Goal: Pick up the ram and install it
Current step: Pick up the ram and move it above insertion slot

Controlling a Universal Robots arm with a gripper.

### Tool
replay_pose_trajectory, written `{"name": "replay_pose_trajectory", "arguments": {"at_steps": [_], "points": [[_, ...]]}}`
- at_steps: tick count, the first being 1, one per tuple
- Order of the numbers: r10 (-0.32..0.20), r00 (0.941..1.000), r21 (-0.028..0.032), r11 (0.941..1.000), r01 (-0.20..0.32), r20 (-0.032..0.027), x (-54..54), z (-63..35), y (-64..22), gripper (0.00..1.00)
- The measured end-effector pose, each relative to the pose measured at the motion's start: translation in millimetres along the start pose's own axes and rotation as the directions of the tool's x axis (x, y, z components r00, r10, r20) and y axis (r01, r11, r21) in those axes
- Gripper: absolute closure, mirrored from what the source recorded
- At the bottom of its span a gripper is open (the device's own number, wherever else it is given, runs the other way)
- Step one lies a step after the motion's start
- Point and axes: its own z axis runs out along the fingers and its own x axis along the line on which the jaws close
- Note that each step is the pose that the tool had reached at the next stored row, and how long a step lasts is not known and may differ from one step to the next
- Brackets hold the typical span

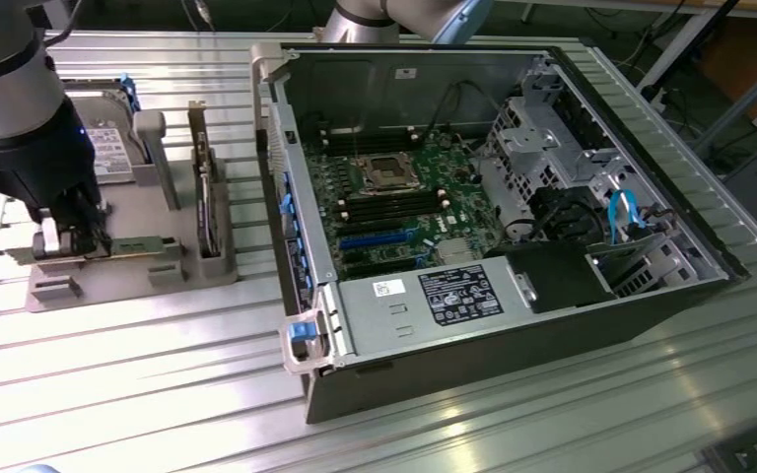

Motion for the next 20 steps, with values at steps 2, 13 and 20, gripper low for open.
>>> {"name": "replay_pose_trajectory", "arguments": {"at_steps": [2, 13, 20], "points": [[0.000, 1.0000, -0.0020, 1.0000, 0.000, 0.0035, 0.3, -4.8, -0.1, 0.86], [0.001, 0.9990, -0.0123, 0.9999, 0.000, 0.0437, 2.4, -41.5, -0.6, 0.86], [0.002, 0.9969, -0.0213, 0.9998, 0.000, 0.0784, 4.4, -69.9, -1.0, 0.86]]}}
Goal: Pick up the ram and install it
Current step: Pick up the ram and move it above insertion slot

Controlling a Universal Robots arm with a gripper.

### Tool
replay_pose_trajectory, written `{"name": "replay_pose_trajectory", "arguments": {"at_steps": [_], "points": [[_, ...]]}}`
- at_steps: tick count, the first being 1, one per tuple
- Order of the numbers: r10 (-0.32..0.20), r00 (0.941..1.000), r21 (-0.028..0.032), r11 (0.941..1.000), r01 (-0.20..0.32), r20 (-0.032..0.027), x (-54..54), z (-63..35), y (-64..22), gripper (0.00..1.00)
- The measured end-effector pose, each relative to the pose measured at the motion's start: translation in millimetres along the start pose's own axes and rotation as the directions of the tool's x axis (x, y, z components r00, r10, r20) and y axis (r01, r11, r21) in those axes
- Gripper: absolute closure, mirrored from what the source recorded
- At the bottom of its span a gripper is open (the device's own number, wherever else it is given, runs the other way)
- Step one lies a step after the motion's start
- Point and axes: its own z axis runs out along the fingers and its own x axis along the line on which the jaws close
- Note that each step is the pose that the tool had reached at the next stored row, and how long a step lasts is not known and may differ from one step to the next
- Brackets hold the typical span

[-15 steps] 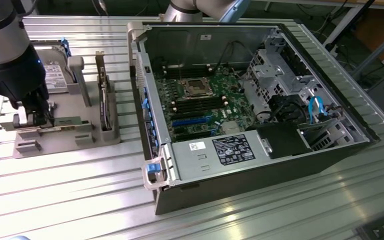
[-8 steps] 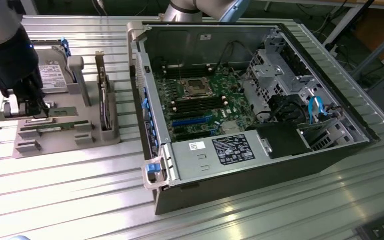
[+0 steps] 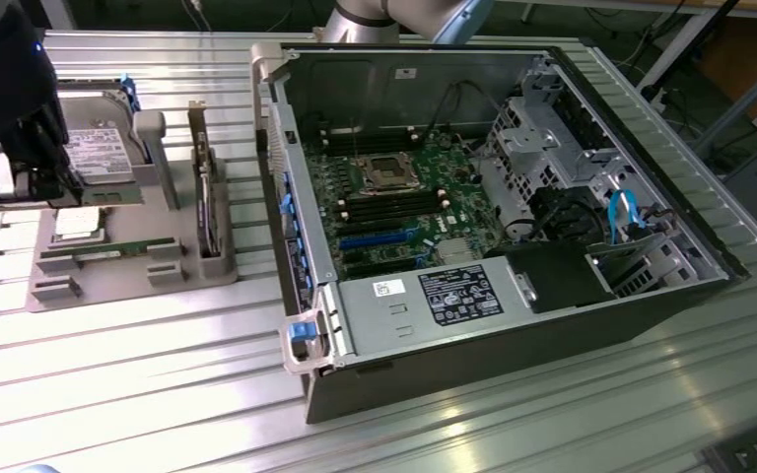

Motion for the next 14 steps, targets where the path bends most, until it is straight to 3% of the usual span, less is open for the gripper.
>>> {"name": "replay_pose_trajectory", "arguments": {"at_steps": [5, 9, 11, 14], "points": [[0.000, 0.9999, -0.0055, 1.0000, 0.000, 0.0147, -0.1, -12.5, 0.1, 0.86], [0.001, 0.9995, -0.0156, 0.9999, -0.001, 0.0304, -0.1, -28.9, 0.1, 0.86], [0.001, 0.9994, -0.0184, 0.9998, -0.001, 0.0351, 0.0, -32.5, 0.1, 0.86], [0.001, 0.9993, -0.0185, 0.9998, -0.001, 0.0361, 0.0, -32.6, 0.0, 0.86]]}}
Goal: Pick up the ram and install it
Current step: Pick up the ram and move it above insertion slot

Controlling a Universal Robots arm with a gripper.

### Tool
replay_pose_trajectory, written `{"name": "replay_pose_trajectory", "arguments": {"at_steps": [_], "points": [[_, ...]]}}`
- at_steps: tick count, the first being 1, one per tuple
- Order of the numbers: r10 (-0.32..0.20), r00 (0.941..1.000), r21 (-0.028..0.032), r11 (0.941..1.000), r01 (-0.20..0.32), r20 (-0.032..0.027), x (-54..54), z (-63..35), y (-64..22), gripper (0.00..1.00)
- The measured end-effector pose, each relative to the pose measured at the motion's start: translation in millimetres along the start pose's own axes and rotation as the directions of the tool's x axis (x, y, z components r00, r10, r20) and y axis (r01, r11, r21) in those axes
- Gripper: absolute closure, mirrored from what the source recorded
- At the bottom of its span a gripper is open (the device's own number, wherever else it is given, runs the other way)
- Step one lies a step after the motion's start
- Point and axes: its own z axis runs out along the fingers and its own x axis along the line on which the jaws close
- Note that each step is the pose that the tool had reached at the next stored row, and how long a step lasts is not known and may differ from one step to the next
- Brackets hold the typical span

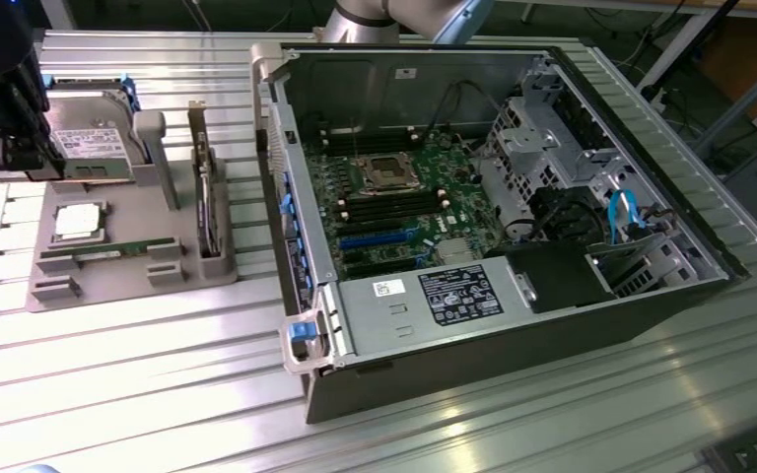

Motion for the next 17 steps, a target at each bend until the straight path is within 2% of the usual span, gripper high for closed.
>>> {"name": "replay_pose_trajectory", "arguments": {"at_steps": [3, 6, 13, 17], "points": [[0.000, 1.0000, -0.0004, 1.0000, 0.000, -0.0002, 0.0, -0.3, -1.0, 0.86], [0.000, 1.0000, -0.0010, 1.0000, 0.000, 0.0000, -0.1, -1.2, -7.4, 0.86], [0.001, 1.0000, -0.0088, 1.0000, -0.001, 0.0007, -0.9, -9.7, -22.9, 0.86], [0.002, 1.0000, -0.0158, 0.9999, -0.002, 0.0010, -1.7, -17.7, -37.8, 0.86]]}}
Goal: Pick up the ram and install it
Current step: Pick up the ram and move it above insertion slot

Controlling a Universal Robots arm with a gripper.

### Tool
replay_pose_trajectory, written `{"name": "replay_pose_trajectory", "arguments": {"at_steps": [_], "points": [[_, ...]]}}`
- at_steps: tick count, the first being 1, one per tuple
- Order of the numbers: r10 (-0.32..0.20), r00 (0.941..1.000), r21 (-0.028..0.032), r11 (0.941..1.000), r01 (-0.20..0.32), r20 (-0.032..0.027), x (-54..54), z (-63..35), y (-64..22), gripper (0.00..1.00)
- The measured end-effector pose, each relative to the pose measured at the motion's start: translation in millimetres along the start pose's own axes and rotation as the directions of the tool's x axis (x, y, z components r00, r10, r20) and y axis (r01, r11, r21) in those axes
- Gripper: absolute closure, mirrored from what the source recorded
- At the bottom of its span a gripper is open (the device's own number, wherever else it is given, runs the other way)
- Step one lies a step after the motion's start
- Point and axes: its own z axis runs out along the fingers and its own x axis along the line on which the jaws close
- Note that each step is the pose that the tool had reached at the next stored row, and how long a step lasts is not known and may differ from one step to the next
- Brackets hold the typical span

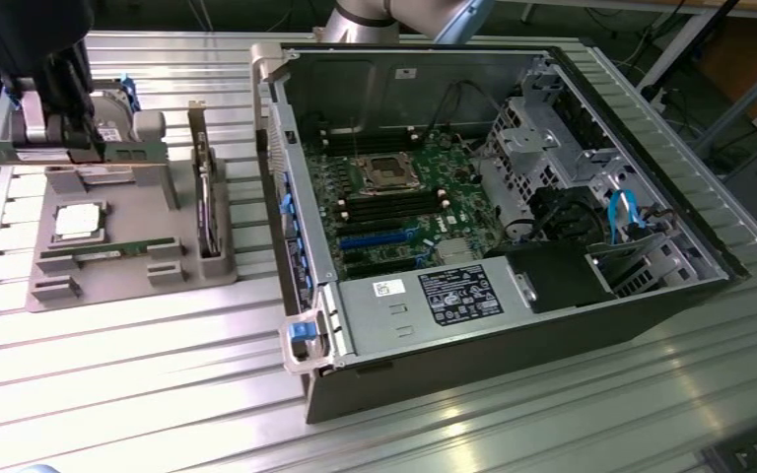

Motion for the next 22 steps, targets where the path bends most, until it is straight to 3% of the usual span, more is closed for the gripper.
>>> {"name": "replay_pose_trajectory", "arguments": {"at_steps": [7, 12, 20, 22], "points": [[0.000, 1.0000, -0.0041, 1.0000, 0.000, 0.0001, -1.1, -11.3, -23.6, 0.86], [0.000, 1.0000, -0.0043, 1.0000, 0.000, 0.0002, -1.6, -17.2, -45.3, 0.86], [0.000, 1.0000, -0.0043, 1.0000, 0.000, 0.0005, -1.9, -20.9, -64.0, 0.86], [0.000, 1.0000, -0.0043, 1.0000, 0.000, 0.0006, -2.1, -22.4, -73.5, 0.86]]}}
